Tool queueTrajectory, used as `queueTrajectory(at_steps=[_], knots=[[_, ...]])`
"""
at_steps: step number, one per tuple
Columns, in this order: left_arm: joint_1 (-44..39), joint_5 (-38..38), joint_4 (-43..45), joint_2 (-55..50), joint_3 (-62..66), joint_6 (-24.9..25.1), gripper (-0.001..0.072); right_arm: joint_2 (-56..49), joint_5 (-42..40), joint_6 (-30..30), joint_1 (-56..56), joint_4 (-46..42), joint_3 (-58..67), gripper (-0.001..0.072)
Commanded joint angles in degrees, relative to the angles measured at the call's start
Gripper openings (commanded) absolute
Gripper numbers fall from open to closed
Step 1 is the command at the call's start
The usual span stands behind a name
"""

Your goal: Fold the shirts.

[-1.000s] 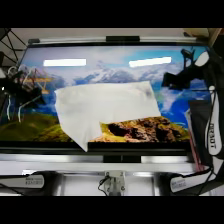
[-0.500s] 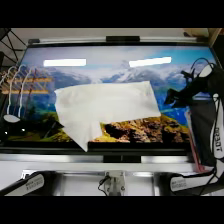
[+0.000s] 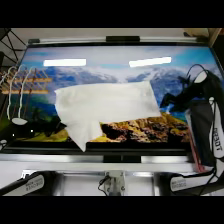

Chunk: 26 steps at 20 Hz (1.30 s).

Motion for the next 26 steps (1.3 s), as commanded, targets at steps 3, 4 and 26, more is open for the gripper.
queueTrajectory(at_steps=[3, 4, 26], knots=[[-0.3, -3.4, -0.8, 0.1, 1.6, 2.8, 0.0031, -0.1, -8.8, 0.0, 0.0, 0.3, -6.7, 0.0637], [-0.3, -3.7, -0.8, 0.1, 1.7, 2.9, 0.0031, 0.0, -10.0, 0.0, 0.0, 0.3, -7.6, 0.0637], [-0.2, -10.6, 1.4, 13.5, 48.7, 4.6, 0.0028, 15.8, -11.0, -14.5, -0.5, 16.4, 12.7, 0.0071]])
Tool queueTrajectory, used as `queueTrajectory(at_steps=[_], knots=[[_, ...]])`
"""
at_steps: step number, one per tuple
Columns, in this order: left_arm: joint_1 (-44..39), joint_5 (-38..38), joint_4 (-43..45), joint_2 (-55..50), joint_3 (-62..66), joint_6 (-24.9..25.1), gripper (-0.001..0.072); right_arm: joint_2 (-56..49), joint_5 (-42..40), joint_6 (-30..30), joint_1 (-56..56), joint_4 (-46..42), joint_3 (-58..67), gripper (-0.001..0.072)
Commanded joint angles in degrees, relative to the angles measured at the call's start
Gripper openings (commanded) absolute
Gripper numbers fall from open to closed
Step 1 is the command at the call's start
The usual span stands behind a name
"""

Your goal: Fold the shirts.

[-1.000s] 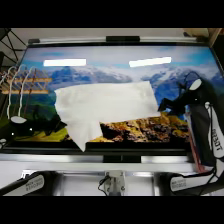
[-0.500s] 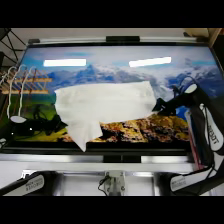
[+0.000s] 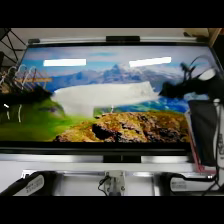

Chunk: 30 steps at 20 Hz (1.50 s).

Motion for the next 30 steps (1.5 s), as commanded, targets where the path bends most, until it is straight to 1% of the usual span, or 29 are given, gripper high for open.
queueTrajectory(at_steps=[1, 3, 4, 5, 6, 7, 9, 11, 14, 18, 20, 22, 24, 26, 28, 29, 30], knots=[[0.2, -0.2, 0.5, 8.2, 26.9, 0.4, 0.0029, 13.4, -1.0, -5.2, -0.6, -0.9, 16.0, 0.0072], [0.7, 1.7, 0.7, 12.4, 44.6, 0.4, 0.0029, 22.1, -4.8, -5.1, -0.6, -3.8, 24.5, 0.0072], [0.9, 2.6, 2.0, 14.1, 51.1, 0.3, 0.0029, 26.6, -8.0, -5.1, -0.6, -4.8, 26.1, 0.0072], [1.1, 3.2, 5.0, 16.0, 55.9, -0.8, 0.0029, 31.1, -11.5, -5.0, -0.6, -5.5, 26.3, 0.0072], [1.5, 3.7, 8.3, 18.1, 58.8, -4.2, 0.0029, 35.4, -13.6, -4.7, -0.6, -7.5, 26.3, 0.0072], [1.7, 3.7, 11.1, 20.6, 59.4, -7.7, 0.0029, 38.8, -13.6, -3.3, -0.6, -10.5, 26.3, 0.0072], [1.7, 0.4, 16.3, 25.4, 58.2, -14.4, 0.0029, 44.2, -9.5, 0.0, -0.6, -17.1, 26.3, 0.0072], [1.7, -5.7, 19.3, 27.9, 57.4, -18.5, 0.0029, 47.9, -4.1, 0.9, -0.6, -22.8, 26.3, 0.0072], [1.7, -12.1, 19.6, 27.8, 57.2, -19.0, 0.0030, 49.4, 1.6, 1.4, -0.6, -26.8, 26.3, 0.0072], [1.7, -15.5, 19.6, 25.8, 52.7, -18.9, 0.0030, 44.7, 9.8, 3.1, -0.6, -26.6, 26.3, 0.0072], [1.7, -18.5, 19.6, 24.5, 47.0, -18.2, 0.0030, 39.4, 16.4, 5.2, -0.6, -26.6, 26.3, 0.0072], [1.7, -21.9, 19.6, 22.5, 39.5, -16.9, 0.0029, 32.8, 21.8, 5.7, -0.6, -26.7, 25.5, 0.0072], [1.7, -22.7, 19.6, 19.0, 31.3, -12.9, 0.0030, 26.8, 20.2, 6.2, -0.6, -26.0, 22.0, 0.0072], [1.6, -21.5, 19.3, 13.8, 23.9, -10.7, 0.0029, 20.5, 17.3, 6.2, -0.6, -23.8, 17.3, 0.0071], [0.5, -16.3, 19.3, 7.4, 17.7, -9.0, 0.0029, 13.5, 12.3, 6.0, -0.6, -21.5, 12.0, 0.0072], [-1.0, -11.3, 19.3, 3.6, 15.4, -6.5, 0.0029, 9.4, 7.5, 4.6, -0.3, -22.1, 9.9, 0.0072], [-2.5, -6.8, 19.3, -0.3, 14.3, -3.4, 0.0030, 5.0, 3.1, 4.7, 0.2, -24.5, 9.2, 0.0072]])
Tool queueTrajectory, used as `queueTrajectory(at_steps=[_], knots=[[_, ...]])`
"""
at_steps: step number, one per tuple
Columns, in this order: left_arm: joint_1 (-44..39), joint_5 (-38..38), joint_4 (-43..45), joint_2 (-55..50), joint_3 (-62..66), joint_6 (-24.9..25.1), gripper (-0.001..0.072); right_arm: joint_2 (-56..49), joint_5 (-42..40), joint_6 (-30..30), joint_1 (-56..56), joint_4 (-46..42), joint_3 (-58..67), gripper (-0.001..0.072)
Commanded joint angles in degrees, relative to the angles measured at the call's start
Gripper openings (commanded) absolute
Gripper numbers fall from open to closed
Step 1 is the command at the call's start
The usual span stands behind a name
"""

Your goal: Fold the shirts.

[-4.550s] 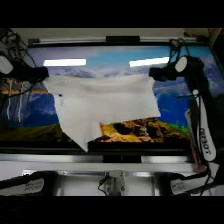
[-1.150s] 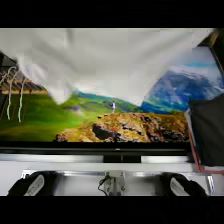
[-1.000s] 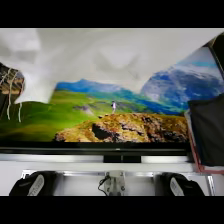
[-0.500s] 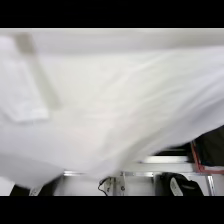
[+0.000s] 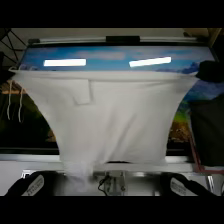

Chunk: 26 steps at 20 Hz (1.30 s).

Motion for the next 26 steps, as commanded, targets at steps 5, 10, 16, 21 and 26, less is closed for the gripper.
queueTrajectory(at_steps=[5, 10, 16, 21, 26], knots=[[-9.4, 28.3, -1.6, -30.0, -0.9, 7.1, 0.0030, -24.7, -32.3, -0.5, 6.3, 0.1, -4.5, 0.0072], [-10.4, 37.1, -4.1, -42.2, 4.4, 6.8, 0.0031, -31.1, -45.0, 7.8, 9.8, 0.2, -4.5, 0.0072], [-6.8, 14.1, -4.1, -43.2, 5.5, 8.8, 0.0030, -30.7, -25.0, 6.1, 7.7, 0.2, -4.3, 0.0072], [-5.7, 6.0, -3.3, -43.3, 1.2, 7.1, 0.0030, -33.0, -10.7, 6.3, 7.0, 0.9, -4.4, 0.0072], [-5.8, 2.1, -3.3, -43.3, -4.3, 6.0, 0.0030, -35.5, -10.8, 8.6, 7.6, 1.6, -4.4, 0.0072]])
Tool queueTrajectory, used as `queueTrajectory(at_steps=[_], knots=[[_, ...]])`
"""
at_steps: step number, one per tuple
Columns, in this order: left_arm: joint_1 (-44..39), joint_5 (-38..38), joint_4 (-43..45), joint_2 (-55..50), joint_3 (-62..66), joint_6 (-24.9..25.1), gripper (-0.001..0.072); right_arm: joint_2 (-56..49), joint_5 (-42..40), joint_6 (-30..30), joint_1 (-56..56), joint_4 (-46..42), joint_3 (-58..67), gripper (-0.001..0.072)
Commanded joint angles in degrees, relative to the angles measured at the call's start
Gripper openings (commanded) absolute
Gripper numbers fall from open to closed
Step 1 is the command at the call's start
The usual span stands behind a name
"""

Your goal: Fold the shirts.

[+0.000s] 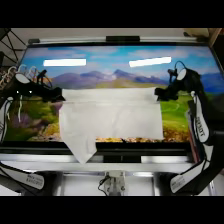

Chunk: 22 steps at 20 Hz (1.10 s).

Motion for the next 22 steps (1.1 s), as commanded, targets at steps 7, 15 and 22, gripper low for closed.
queueTrajectory(at_steps=[7, 15, 22], knots=[[0.5, -11.0, 0.4, 0.4, -1.5, 1.3, 0.0029, 2.5, 3.1, -1.4, 0.1, -4.2, 0.1, 0.0078], [0.1, -10.9, 4.5, -2.4, -1.0, -2.4, 0.0030, 0.2, 5.9, -1.4, 0.2, -3.6, 0.0, 0.0081], [5.4, -26.3, 3.2, -1.1, 13.5, -5.1, 0.0471, 7.8, 15.5, -4.4, -1.5, -5.0, 0.8, 0.0518]])
